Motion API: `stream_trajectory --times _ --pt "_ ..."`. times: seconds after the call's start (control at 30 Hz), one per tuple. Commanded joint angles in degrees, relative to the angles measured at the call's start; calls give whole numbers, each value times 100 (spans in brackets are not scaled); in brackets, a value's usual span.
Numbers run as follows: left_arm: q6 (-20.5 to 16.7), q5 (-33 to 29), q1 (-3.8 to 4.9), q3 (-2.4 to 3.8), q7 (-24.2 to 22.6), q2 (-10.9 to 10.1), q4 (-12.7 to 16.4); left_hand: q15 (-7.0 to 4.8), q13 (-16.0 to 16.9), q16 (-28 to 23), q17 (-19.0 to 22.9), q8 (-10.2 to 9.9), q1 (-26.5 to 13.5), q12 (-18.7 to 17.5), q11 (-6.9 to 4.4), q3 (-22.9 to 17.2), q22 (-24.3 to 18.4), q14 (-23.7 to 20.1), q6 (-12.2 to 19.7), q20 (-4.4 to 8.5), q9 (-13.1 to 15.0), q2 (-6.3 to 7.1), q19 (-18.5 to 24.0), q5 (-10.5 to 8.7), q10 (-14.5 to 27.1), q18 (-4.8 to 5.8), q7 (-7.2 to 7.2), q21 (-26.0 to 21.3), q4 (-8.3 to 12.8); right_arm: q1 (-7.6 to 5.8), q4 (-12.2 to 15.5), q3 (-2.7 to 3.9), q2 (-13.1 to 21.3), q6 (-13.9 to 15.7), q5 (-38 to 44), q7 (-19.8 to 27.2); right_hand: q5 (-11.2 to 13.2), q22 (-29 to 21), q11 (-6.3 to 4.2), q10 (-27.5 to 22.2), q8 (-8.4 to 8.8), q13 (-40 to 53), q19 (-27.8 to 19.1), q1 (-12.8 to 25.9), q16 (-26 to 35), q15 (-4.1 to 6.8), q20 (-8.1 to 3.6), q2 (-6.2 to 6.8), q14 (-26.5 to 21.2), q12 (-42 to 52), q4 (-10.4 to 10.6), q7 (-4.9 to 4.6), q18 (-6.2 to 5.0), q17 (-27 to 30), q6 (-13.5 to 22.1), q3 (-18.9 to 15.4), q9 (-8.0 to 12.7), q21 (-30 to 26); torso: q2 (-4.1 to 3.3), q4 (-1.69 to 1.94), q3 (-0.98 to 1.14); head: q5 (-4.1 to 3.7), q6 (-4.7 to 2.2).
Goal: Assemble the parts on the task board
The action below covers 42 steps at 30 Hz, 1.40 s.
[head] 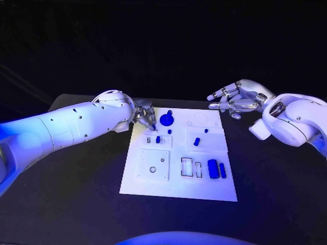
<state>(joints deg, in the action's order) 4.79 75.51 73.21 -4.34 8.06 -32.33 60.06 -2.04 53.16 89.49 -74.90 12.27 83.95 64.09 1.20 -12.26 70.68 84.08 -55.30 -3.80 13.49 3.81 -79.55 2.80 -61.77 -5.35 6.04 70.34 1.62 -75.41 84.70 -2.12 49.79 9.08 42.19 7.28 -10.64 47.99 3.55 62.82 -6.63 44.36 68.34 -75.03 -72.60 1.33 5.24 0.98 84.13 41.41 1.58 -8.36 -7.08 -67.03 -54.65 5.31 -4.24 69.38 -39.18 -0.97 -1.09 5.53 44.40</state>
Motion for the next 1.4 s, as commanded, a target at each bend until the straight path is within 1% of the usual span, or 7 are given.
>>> stream_trajectory --times 0.03,0.5,0.63,0.77,1.1,1.27,1.4 --pt "-37 65 -17 -10 -26 -8 -13 -13 9 18 -1473 -6 -37 27 11 -47 9 568 -16 -2 -4 -4 -28 -7 -33 43 18 20 -1 5 6 0 -3 -82 43 12 -22 -8 -15 -11 -37 -18 -31 26 21 -33 -2 -68 96 -30 20 -17 -73 13 -18 -43 8 -40 -3 -6 2 4 2" --pt "-63 3 -17 -6 11 -26 22 -5 -1 17 -1471 -17 -99 32 26 -59 19 566 -25 -8 -16 14 -20 -9 -18 42 25 22 -9 7 12 -1 8 -87 43 9 -22 -8 -15 -11 -37 -18 -31 26 21 -33 -2 -68 96 -30 20 -17 -73 13 -18 -43 8 -40 -1 -2 7 -1 6" --pt "-48 80 -17 -8 86 -13 29 -2 24 34 -1490 -8 -128 59 25 -61 42 579 -56 -13 -16 29 -25 -9 -37 46 21 41 -9 7 16 -1 11 -88 43 8 -22 -8 -15 -11 -37 -18 -31 26 21 -33 -2 -68 96 -30 20 -17 -73 13 -18 -43 8 -40 -2 -4 4 6 15" --pt "-63 192 -17 -11 136 -4 32 -4 66 51 -1510 15 -153 103 21 -65 101 592 -111 -15 -10 43 -51 -8 -76 58 9 97 -5 7 17 -1 13 -88 43 8 -22 -8 -15 -11 -37 -18 -31 26 21 -33 -2 -68 96 -30 20 -17 -73 13 -18 -43 8 -40 -1 -3 7 10 21" --pt "-316 496 -33 -39 127 -2 84 -47 427 51 -1510 203 -217 432 -36 -93 393 592 -453 11 73 65 -202 -7 -412 118 -83 385 31 7 12 -2 6 -90 44 13 -22 -15 -16 -8 -41 -22 -32 25 36 -33 -3 -72 94 -30 22 -15 -74 29 -21 -46 7 -45 -1 0 3 22 37" --pt "-494 557 -47 -45 58 -21 135 -91 725 51 -1510 357 -209 672 -93 -132 534 592 -684 44 157 51 -279 -6 -667 150 -157 525 69 9 9 -2 4 -89 44 17 -22 -15 -16 -8 -41 -22 -32 25 36 -33 -3 -72 94 -30 22 -15 -74 29 -21 -46 7 -45 3 -3 2 23 38" --pt "-541 572 -57 -46 14 -46 177 -124 849 51 -1510 455 -202 770 -133 -172 591 592 -815 72 220 36 -309 -6 -773 162 -202 581 95 10 7 -2 4 -89 44 19 -22 -15 -16 -8 -41 -22 -32 25 36 -33 -3 -72 94 -30 22 -15 -74 29 -21 -46 7 -45 2 -3 3 30 43"
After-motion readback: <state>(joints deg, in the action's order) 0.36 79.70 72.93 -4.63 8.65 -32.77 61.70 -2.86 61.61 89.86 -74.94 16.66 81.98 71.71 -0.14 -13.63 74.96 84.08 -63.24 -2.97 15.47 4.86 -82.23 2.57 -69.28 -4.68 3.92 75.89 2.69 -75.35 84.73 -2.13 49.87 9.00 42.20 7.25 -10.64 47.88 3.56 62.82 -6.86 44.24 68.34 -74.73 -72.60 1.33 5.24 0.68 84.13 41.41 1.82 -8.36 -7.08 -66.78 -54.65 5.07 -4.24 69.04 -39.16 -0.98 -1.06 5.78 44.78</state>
